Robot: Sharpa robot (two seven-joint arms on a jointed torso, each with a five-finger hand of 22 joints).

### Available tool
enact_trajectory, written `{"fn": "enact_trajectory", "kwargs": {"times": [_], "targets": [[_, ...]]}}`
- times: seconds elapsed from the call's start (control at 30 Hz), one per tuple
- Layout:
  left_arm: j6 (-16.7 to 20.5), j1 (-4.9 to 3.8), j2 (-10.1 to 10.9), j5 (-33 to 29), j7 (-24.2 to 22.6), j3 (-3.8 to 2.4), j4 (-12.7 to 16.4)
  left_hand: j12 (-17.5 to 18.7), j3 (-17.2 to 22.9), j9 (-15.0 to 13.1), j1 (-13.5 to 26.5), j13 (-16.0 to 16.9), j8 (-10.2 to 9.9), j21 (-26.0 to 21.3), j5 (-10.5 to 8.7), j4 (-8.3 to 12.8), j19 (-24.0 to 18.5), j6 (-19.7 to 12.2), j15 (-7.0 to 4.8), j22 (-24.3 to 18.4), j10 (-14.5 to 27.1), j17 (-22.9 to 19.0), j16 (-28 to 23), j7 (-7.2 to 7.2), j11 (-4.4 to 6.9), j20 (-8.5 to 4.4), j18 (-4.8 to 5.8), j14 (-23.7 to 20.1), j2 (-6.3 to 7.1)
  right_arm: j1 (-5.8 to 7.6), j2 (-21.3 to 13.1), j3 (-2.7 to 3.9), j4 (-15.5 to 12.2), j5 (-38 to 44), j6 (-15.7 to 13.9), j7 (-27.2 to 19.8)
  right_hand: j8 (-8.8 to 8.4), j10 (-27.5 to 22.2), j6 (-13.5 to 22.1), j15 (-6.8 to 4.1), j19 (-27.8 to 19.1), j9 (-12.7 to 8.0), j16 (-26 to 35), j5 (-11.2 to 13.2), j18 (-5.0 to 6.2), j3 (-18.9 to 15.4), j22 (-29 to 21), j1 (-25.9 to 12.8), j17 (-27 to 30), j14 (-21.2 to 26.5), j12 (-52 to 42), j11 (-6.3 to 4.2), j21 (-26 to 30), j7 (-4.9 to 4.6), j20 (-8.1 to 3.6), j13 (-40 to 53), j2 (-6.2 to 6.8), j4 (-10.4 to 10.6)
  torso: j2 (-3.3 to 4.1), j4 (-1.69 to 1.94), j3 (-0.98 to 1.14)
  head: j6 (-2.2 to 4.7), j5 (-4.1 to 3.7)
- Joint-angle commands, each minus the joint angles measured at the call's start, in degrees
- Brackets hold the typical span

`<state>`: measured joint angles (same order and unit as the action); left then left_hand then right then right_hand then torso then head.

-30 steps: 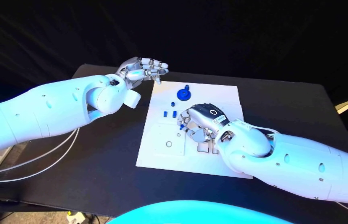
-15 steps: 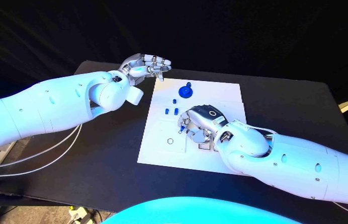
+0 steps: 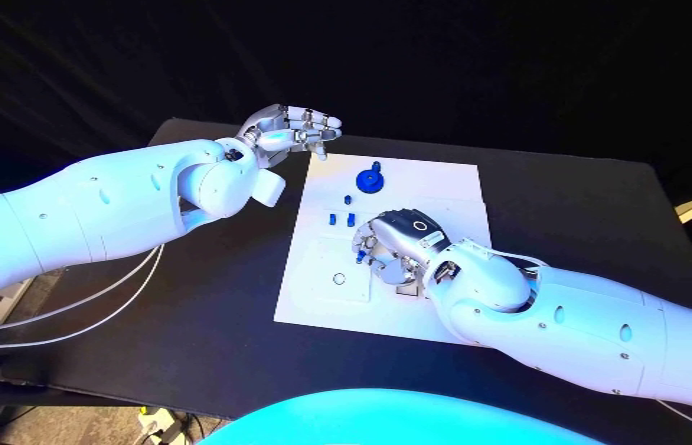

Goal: Assemble the parts on the task board

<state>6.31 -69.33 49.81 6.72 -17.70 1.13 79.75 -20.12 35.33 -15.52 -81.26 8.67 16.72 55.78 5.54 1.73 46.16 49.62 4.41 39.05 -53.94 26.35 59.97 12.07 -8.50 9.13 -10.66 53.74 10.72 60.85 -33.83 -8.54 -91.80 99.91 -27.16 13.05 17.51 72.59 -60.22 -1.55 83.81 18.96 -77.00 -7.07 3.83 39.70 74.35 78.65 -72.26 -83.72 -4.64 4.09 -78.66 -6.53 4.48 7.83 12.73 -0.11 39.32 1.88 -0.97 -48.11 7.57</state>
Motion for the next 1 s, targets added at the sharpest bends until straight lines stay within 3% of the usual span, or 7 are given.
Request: {"fn": "enact_trajectory", "kwargs": {"times": [0.03,0.9,1.0], "targets": [[-0.2,-0.03,-0.1,-0.1,0.0,-0.05,0.1,-0.2,-1.1,-0.8,0.3,-0.7,-0.4,-1.1,0.95,-0.3,-0.1,-0.8,-0.05,-0.7,1.0,-0.7,-1.1,0.32,-0.29,0.43,0.09,-0.2,-0.21,-0.11,0.2,-0.01,0.2,0.2,0.1,0.0,1.50,2.7,-0.9,-0.24,3.1,1.2,-0.3,-0.8,-1.59,2.0,11.1,-0.4,0.2,-2.9,-0.3,-1.29,-0.6,-0.42,-0.51,1.1,-2.32,-1.1,-0.03,-0.03,0.00,-0.02,0.10],[-0.4,-0.04,0.1,-0.1,0.3,-0.05,0.1,-0.2,-1.2,-0.8,0.3,-0.7,-0.4,-1.2,0.95,-0.4,-0.1,-0.9,-0.04,-0.8,1.1,-0.8,-1.2,0.33,-0.30,0.45,0.09,-0.2,-0.24,-0.33,1.5,-0.35,1.9,0.8,2.9,0.4,1.29,2.5,-0.6,-0.12,2.9,1.3,0.1,-0.7,-1.44,2.0,10.8,-1.0,0.8,-2.8,0.2,-1.11,0.2,-0.64,-0.48,1.1,-2.33,-1.2,-0.05,-0.02,-0.04,-0.44,0.14],[-0.5,-0.04,0.1,-0.1,0.3,-0.05,0.1,-0.2,-1.2,-0.8,0.3,-0.7,-0.4,-1.2,0.95,-0.4,-0.1,-0.9,-0.04,-0.8,1.1,-0.8,-1.2,0.33,-0.30,0.45,0.09,-0.2,-0.24,-0.33,1.5,-0.40,2.0,0.3,2.9,-0.2,0.86,1.5,0.2,0.21,2.8,1.4,0.1,-0.5,-1.40,1.0,10.7,-2.3,1.0,-2.8,0.9,-0.74,0.5,-1.00,-0.26,0.9,-1.62,-1.4,-0.04,-0.05,-0.04,-0.44,0.14]]}}
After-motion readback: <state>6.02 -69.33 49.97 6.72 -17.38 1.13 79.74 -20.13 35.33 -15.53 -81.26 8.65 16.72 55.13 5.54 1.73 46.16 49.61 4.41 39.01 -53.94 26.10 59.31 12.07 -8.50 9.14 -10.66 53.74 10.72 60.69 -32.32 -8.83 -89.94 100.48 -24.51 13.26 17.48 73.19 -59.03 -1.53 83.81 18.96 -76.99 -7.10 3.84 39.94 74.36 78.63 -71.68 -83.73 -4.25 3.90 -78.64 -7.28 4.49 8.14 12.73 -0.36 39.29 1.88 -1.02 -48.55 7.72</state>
